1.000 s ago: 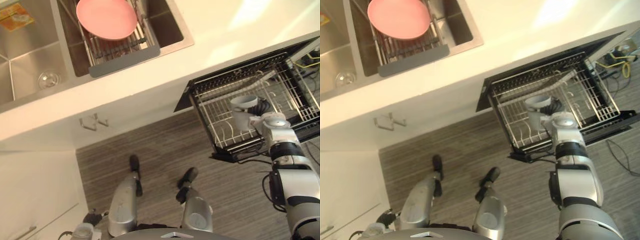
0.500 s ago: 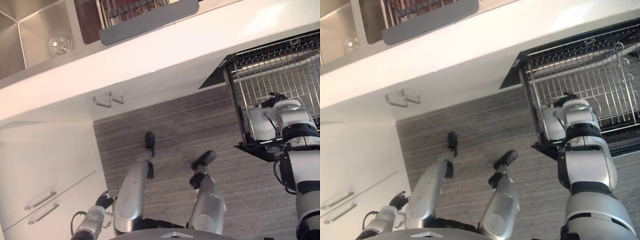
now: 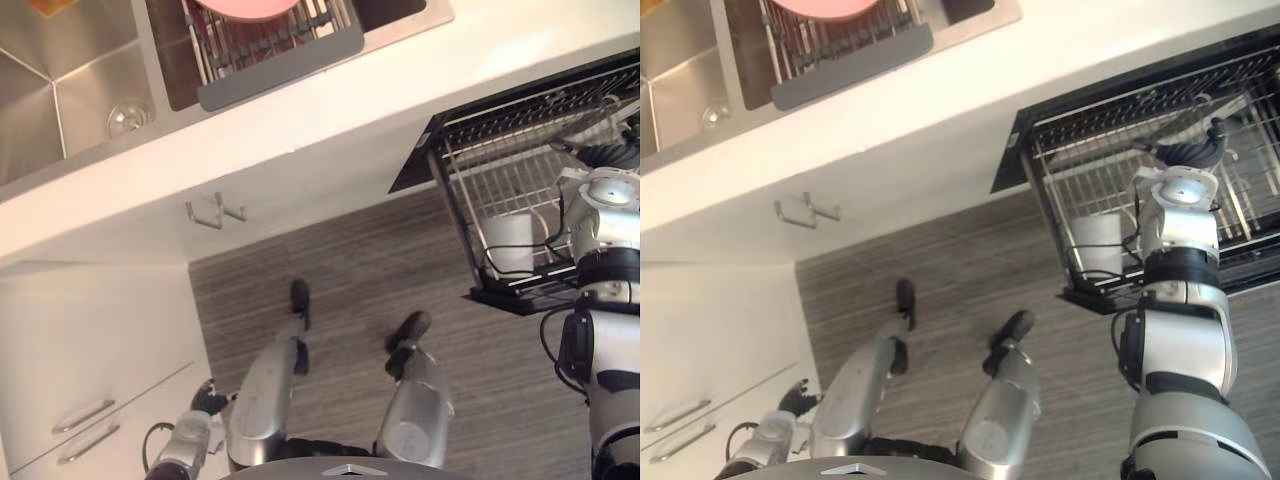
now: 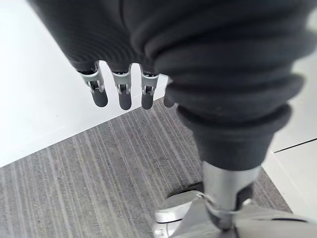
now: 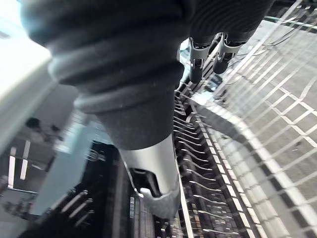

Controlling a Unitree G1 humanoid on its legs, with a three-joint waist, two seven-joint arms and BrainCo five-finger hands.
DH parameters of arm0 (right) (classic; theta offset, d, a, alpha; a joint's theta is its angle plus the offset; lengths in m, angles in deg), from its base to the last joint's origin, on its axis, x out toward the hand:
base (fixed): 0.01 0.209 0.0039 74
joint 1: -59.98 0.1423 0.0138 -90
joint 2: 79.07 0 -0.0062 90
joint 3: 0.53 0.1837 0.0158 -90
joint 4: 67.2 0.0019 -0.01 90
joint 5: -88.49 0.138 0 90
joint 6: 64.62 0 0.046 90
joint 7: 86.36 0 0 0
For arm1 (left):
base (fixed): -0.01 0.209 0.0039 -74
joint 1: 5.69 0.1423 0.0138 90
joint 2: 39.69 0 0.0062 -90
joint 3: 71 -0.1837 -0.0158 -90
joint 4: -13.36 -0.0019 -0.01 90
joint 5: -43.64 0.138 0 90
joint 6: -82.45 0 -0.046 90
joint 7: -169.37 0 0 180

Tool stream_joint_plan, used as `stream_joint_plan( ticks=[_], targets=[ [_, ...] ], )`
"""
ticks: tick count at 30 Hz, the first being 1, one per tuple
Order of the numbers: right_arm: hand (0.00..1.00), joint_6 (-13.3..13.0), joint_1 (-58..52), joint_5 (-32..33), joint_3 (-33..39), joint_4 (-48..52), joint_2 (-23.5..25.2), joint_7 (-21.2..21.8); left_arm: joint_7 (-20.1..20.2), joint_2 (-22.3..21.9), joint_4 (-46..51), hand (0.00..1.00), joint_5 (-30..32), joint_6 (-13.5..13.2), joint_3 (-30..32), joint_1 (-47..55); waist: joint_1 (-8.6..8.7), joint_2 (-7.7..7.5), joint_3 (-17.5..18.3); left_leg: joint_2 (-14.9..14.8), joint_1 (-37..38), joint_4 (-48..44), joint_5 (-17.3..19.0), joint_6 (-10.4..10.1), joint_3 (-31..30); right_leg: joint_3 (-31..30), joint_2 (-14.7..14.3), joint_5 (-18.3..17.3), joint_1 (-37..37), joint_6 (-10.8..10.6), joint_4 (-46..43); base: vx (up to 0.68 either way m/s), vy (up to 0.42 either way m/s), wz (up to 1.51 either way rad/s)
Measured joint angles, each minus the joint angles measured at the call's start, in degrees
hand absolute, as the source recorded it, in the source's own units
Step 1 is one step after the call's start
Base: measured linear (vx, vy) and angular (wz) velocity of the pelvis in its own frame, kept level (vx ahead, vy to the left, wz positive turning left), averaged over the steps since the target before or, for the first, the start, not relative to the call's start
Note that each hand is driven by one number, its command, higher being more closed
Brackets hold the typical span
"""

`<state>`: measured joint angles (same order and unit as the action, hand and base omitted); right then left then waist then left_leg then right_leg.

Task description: Walk over to the sink, pick up the cup, carry it to the dishwasher, place the cup inside the dishwasher, then close the dishwasher door

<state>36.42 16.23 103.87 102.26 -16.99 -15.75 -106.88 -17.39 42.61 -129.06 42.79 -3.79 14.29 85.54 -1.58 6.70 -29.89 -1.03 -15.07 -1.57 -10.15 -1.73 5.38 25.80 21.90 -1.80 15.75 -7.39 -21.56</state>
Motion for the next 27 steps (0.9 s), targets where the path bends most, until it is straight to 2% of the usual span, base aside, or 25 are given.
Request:
stream_joint_plan(
  ticks=[3, 5, 8, 11, 14, 16, 17, 19, 20, 22, 23, 27],
  targets=[
    [0.0, 0.28, -10.33, 2.69, 3.73, 7.73, 6.42, 0.71, 0.03, 0.18, 0.14, 0.0, -0.04, 2.18, 1.61, 2.14, 0.32, -3.0, 1.66, -0.75, 6.46, 1.19, 0.25, -1.5, -1.05, 0.27, -0.2, -4.32, -5.08, -0.13, -3.21, 0.02, -0.18, 0.06],
    [0.0, 0.33, -16.11, 3.44, 4.01, 11.36, 9.6, 1.85, -0.09, 0.18, 0.04, 0.0, -0.03, 3.28, 2.5, 4.63, 0.92, -4.18, 5.25, -1.36, 8.55, 2.37, 0.42, -2.0, -1.08, 0.3, -0.63, -6.17, -6.43, -0.28, -3.75, 0.03, -0.177, -0.07],
    [0.0, -0.21, -24.31, 6.07, 6.12, 18.74, 13.75, 5.01, -0.06, 0.32, -0.09, 0.0, -0.05, 4.04, 3.23, 7.66, 1.85, -4.98, 9.42, -2.33, 11.56, 2.85, 1.32, -2.82, -0.62, -0.51, -2.0, -6.92, -9.15, -0.77, -3.06, 0.07, -0.157, -0.16],
    [0.0, -2.97, -32.76, 9.49, 7.09, 29.89, 18.72, 9.4, 0.09, 0.28, -1.19, 0.0, -1.73, 4.78, 3.67, 9.28, 2.57, -5.29, 12.98, -3.66, 14.78, 2.57, 2.73, -3.29, 0.82, -1.93, -3.83, -7.01, -12.06, -0.72, -1.26, 0.07, -0.095, -0.32],
    [0.0, -10.15, -38.57, 11.27, 7.81, 40.69, 24.35, 16.07, 1.06, 0.12, -2.46, 0.0, -5.97, 5.18, 4.62, 10.05, 3.51, -5.75, 16.0, -4.78, 17.45, 1.71, 4.17, -3.76, 1.8, -2.74, -5.57, -6.92, -15.18, -0.56, 0.69, 0.05, -0.058, -0.23],
    [0.0, -12.21, -39.55, 13.26, 7.82, 45.06, 25.33, 18.61, 1.09, -0.03, -2.46, 0.0, -7.45, 5.06, 4.62, 10.08, 3.62, -5.86, 16.6, -5.43, 18.18, 1.36, 4.76, -3.92, 1.92, -2.82, -6.25, -6.84, -16.62, -0.45, 1.64, 0.01, -0.013, -0.06],
    [0.0, -14.24, -39.68, 15.88, 8.1, 48.67, 26.37, 20.45, 1.78, -0.06, -2.48, 0.0, -7.94, 4.94, 4.61, 10.09, 3.74, -6.08, 17.35, -5.71, 18.16, 0.75, 5.66, -3.48, 2.33, -2.27, -6.58, -6.83, -18.02, -0.36, 2.59, -0.03, -0.015, 0.05],
    [0.0, -16.22, -39.73, 17.3, 8.22, 51.48, 27.0, 21.59, 2.42, 0.08, -2.49, 0.0, -7.84, 4.79, 4.66, 10.16, 3.71, -6.41, 18.43, -5.87, 17.96, 0.24, 6.27, -2.86, 2.91, -1.52, -6.79, -6.5, -18.8, -0.58, 3.2, -0.02, -0.014, 0.17],
    [0.0, -17.66, -39.78, 18.87, 8.39, 53.5, 27.31, 22.13, 2.9, 0.24, -2.55, 0.0, -7.7, 4.43, 4.62, 9.95, 3.93, -6.61, 19.2, -6.57, 17.93, -0.24, 6.98, -1.52, 6.53, -0.17, -6.47, -6.15, -19.95, -0.78, 4.17, 0.03, -0.01, 0.36],
    [0.0, -19.58, -39.84, 21.23, 9.63, 55.39, 27.47, 23.53, 3.49, 0.23, -2.89, 0.0, -6.62, 3.92, 4.6, 9.88, 4.62, -7.05, 20.08, -7.56, 17.68, -0.73, 6.36, -1.03, 12.19, 1.96, -5.3, -5.88, -21.02, -1.36, 4.46, 0.05, 0.033, 0.6],
    [0.0, -19.9, -39.85, 23.14, 10.07, 55.6, 27.53, 24.24, 3.77, 0.14, -2.92, 0.0, -6.13, 3.75, 4.58, 9.73, 4.54, -6.5, 20.59, -6.84, 17.54, -0.96, 5.91, -1.23, 12.16, 2.76, -4.2, -5.86, -21.59, -1.85, 4.23, 0.05, 0.075, 0.53],
    [0.0, -19.36, -40.28, 27.38, 8.82, 55.56, 28.99, 25.33, 5.9, 0.18, -3.52, 0.0, -6.34, 3.73, 3.95, 9.52, 3.69, -7.19, 20.85, -3.44, 17.11, -0.99, 6.98, -1.01, 11.99, 3.43, -0.52, -6.2, -21.92, -4.32, 3.78, 0.04, 0.124, 0.25]
  ],
)
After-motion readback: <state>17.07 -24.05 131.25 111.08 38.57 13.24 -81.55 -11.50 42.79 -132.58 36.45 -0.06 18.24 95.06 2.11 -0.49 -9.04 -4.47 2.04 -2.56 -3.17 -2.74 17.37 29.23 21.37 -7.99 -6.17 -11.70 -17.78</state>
